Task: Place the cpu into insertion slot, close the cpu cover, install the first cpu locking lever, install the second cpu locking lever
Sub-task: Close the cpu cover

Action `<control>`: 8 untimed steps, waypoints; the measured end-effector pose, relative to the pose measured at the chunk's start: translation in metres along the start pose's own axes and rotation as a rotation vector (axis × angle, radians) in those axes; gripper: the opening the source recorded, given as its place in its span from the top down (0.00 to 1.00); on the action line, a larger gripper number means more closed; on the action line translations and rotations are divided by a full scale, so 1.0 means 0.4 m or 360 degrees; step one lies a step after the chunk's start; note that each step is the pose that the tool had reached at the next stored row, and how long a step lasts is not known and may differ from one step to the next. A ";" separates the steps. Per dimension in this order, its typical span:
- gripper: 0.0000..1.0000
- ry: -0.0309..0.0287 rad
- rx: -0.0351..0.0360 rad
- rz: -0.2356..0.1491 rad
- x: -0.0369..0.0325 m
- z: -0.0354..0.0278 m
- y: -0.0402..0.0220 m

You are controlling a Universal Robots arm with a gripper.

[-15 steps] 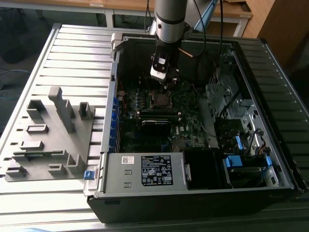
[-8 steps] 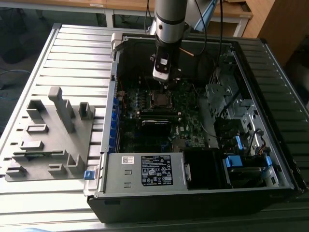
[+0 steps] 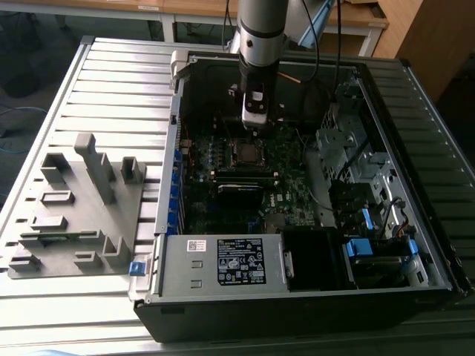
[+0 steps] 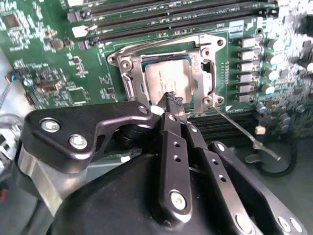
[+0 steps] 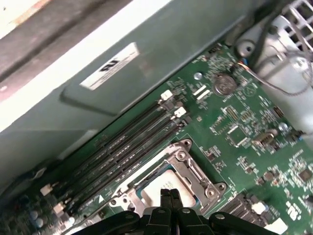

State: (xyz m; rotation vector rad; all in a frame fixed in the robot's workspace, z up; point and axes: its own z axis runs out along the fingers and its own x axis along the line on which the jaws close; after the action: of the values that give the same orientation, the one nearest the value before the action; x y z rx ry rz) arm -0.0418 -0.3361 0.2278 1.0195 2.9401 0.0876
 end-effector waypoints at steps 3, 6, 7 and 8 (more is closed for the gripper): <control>0.89 0.00053 -0.0001 -0.0086 0.000 0.000 0.000; 0.89 0.00109 -0.0001 -0.0174 0.000 0.000 0.000; 0.89 0.00126 -0.0002 -0.0203 0.000 0.000 0.000; 0.89 0.00144 -0.0002 -0.0231 0.000 0.000 0.000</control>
State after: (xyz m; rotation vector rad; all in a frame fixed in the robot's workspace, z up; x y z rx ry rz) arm -0.0418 -0.3361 0.2276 0.8041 3.0104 0.0907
